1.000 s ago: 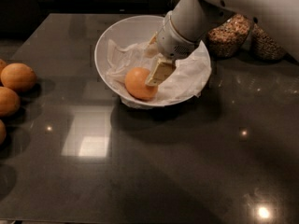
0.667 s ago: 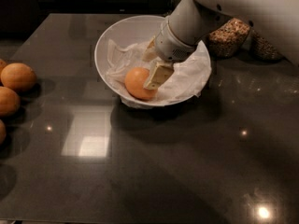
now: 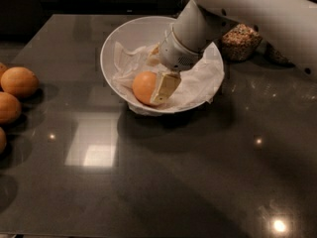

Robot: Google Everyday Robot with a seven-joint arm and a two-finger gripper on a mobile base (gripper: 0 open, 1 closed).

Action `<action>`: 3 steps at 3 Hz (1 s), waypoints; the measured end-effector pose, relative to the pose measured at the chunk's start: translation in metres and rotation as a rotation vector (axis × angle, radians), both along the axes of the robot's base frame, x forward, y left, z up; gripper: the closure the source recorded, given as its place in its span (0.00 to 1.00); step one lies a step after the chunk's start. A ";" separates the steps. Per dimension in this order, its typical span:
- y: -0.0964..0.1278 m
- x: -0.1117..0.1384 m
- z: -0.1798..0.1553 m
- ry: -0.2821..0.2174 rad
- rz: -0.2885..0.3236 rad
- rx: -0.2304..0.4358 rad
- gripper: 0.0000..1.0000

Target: Pick orange from white bowl

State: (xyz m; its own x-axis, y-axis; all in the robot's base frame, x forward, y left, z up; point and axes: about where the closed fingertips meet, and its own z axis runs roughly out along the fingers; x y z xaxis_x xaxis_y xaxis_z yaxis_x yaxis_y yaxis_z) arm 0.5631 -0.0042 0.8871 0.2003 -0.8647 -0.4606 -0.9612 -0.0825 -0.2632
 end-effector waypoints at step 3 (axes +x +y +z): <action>0.024 -0.002 -0.016 0.042 0.056 -0.005 0.52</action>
Offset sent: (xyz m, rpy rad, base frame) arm -0.0016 0.0259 -0.0166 -0.0038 0.0425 0.0652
